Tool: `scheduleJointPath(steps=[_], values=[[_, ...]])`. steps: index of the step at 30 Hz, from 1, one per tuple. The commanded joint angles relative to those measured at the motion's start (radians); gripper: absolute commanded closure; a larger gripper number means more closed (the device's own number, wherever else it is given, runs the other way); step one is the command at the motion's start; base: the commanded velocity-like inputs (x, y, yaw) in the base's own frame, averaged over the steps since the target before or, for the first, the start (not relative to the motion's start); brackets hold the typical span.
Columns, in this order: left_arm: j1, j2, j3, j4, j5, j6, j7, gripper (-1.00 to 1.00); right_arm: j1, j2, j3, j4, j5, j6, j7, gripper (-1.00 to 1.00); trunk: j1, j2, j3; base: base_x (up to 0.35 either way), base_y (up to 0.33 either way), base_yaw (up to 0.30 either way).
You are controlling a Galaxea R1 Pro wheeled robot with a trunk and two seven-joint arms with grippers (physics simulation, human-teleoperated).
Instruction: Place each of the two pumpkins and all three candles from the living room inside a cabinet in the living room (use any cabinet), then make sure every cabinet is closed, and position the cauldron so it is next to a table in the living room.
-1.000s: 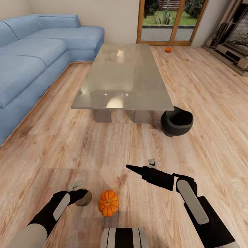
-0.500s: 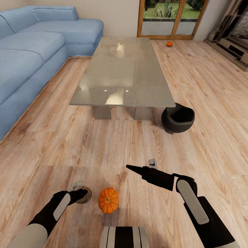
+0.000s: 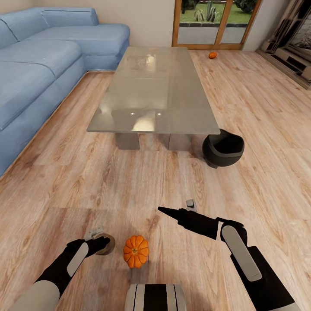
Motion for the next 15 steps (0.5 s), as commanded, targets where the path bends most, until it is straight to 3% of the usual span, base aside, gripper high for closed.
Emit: scheduleJointPath(steps=[1, 15], values=[[0.000, 0.001, -0.006, -0.002, 0.011, 0.002, 0.009, -1.00, -0.001, 0.000, 0.000, 0.000, 0.003, 0.002, 0.004, -1.00, 0.000, 0.000, -0.001, 0.000, 0.000, 0.000], [0.000, 0.003, -0.009, -0.002, 0.011, 0.004, 0.009, -1.00, -0.001, 0.002, 0.000, 0.000, 0.006, 0.002, 0.003, -1.00, 0.000, 0.000, -0.001, 0.000, 0.000, 0.000]])
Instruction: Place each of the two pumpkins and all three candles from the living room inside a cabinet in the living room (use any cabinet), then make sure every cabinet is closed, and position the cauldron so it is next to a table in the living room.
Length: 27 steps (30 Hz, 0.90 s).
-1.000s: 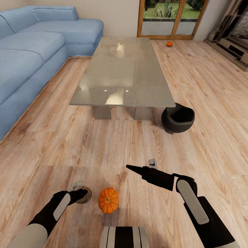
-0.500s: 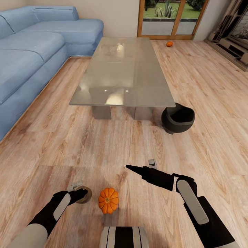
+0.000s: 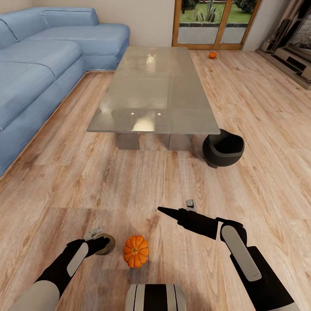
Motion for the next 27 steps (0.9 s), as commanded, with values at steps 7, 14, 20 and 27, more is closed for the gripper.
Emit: scheduleJointPath(steps=[7, 14, 20, 27], values=[[0.000, 0.001, -0.006, -0.002, 0.012, 0.003, 0.006, -1.00, 0.000, 0.000, 0.000, 0.000, 0.007, 0.002, 0.004, -1.00, 0.000, 0.000, -0.001, 0.000, 0.000, 0.000], [0.000, 0.000, -0.006, -0.002, 0.012, 0.002, -0.008, -1.00, 0.000, 0.000, 0.000, 0.000, 0.007, 0.002, 0.004, -1.00, 0.000, 0.000, -0.001, 0.000, 0.000, 0.000], [0.000, 0.000, -0.006, -0.002, 0.012, 0.001, -0.015, -1.00, -0.001, 0.000, 0.000, 0.004, 0.014, 0.002, 0.004, -1.00, 0.000, 0.000, -0.001, 0.000, 0.000, 0.000], [0.000, 0.000, -0.006, -0.002, 0.012, 0.001, -0.015, -1.00, 0.000, 0.000, 0.000, 0.007, 0.020, 0.002, 0.005, -1.00, 0.000, 0.000, -0.001, 0.000, 0.000, 0.000]])
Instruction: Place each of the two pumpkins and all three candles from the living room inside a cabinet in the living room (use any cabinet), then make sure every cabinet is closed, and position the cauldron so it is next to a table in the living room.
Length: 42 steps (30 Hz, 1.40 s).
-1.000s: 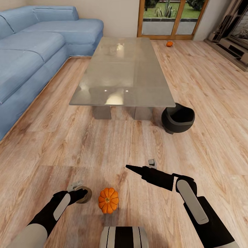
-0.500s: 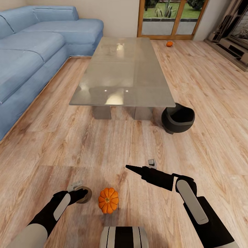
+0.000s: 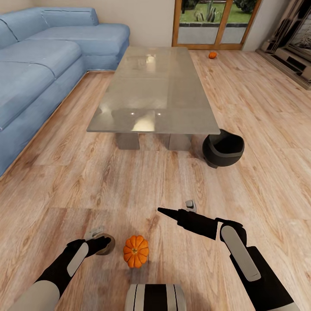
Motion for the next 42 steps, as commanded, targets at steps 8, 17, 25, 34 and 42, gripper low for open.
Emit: scheduleJointPath(steps=[8, 17, 25, 34, 42], values=[[0.000, 0.001, -0.006, -0.002, 0.011, 0.002, 0.009, -1.00, -0.001, 0.000, 0.000, 0.000, 0.004, 0.002, 0.005, -1.00, 0.000, 0.000, -0.001, 0.000, 0.000, 0.000], [0.001, 0.001, -0.006, -0.002, 0.011, -0.050, 0.009, -1.00, -0.001, 0.000, 0.000, 0.000, 0.004, 0.002, 0.005, -1.00, 0.000, 0.000, -0.001, 0.000, 0.000, 0.000], [0.001, 0.002, -0.016, -0.001, 0.011, -0.063, 0.009, -1.00, -0.001, 0.000, 0.000, 0.000, 0.004, 0.002, 0.005, -1.00, 0.000, 0.000, -0.001, 0.000, 0.000, 0.000], [0.001, 0.002, -0.017, -0.002, 0.011, -0.064, 0.010, -1.00, -0.001, 0.000, 0.000, 0.000, 0.004, 0.002, 0.005, -1.00, 0.000, 0.000, -0.004, 0.000, 0.000, 0.000], [0.001, 0.002, -0.018, -0.002, 0.011, -0.064, 0.010, -1.00, -0.001, 0.000, 0.000, 0.000, 0.004, 0.002, 0.005, -1.00, 0.002, -0.001, -0.020, 0.000, 0.000, 0.000]])
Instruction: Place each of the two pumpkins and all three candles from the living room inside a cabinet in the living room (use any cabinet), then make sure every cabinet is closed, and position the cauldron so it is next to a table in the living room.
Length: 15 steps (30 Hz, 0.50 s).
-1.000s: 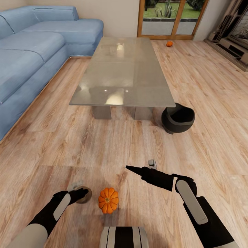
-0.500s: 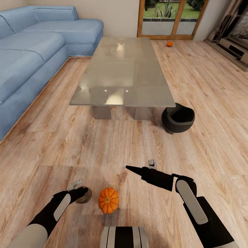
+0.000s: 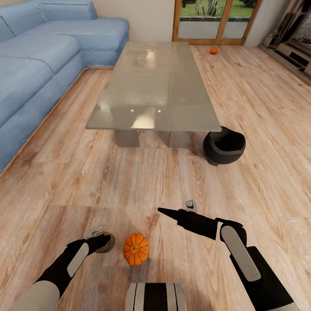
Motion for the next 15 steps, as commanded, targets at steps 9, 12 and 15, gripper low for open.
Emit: scheduleJointPath(steps=[9, 12, 15], values=[[0.000, 0.002, -0.006, -0.001, 0.001, 0.004, 0.010, -1.00, -0.001, 0.000, 0.000, 0.000, 0.003, 0.002, 0.004, -1.00, 0.000, 0.000, -0.001, 0.000, 0.000, 0.000], [0.000, 0.001, -0.006, -0.001, 0.001, 0.004, 0.010, -1.00, 0.000, 0.000, 0.000, 0.000, 0.003, 0.002, 0.004, -1.00, 0.000, 0.000, -0.001, 0.000, 0.000, 0.000], [0.000, 0.002, -0.005, -0.001, 0.001, 0.004, 0.010, 1.00, -0.001, 0.000, 0.000, 0.000, 0.003, 0.002, 0.004, -1.00, 0.000, 0.000, -0.001, 0.000, 0.000, 0.000]])
